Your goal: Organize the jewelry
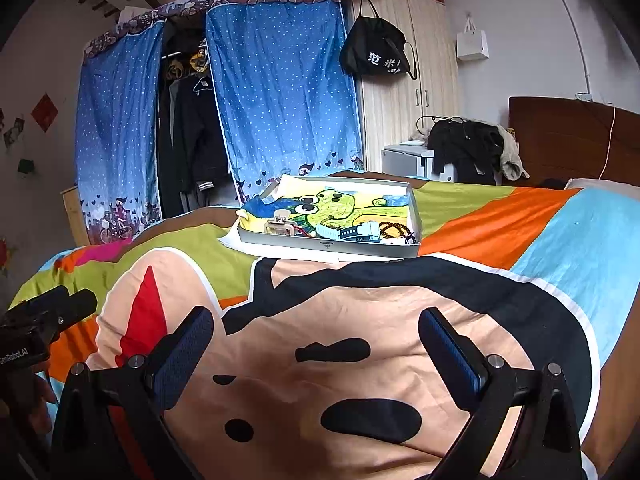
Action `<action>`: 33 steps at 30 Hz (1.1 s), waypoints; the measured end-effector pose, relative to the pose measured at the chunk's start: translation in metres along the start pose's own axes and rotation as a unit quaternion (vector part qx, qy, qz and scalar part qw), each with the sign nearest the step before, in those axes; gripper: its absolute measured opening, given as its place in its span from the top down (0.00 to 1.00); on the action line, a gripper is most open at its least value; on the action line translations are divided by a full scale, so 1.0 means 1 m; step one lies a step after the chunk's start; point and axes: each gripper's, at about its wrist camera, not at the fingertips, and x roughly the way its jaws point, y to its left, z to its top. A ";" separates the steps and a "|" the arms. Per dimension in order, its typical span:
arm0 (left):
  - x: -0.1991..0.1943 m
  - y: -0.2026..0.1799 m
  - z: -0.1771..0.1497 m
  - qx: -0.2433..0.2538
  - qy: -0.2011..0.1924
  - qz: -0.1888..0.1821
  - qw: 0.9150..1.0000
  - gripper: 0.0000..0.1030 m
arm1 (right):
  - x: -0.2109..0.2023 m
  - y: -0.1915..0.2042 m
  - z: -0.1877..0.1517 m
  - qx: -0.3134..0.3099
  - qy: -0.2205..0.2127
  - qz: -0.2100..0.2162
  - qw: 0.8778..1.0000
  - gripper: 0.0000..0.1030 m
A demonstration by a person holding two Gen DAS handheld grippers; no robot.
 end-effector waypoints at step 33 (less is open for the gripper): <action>0.000 -0.007 -0.002 0.013 -0.003 -0.002 1.000 0.02 | 0.000 0.000 0.000 0.001 0.001 0.000 1.000 0.00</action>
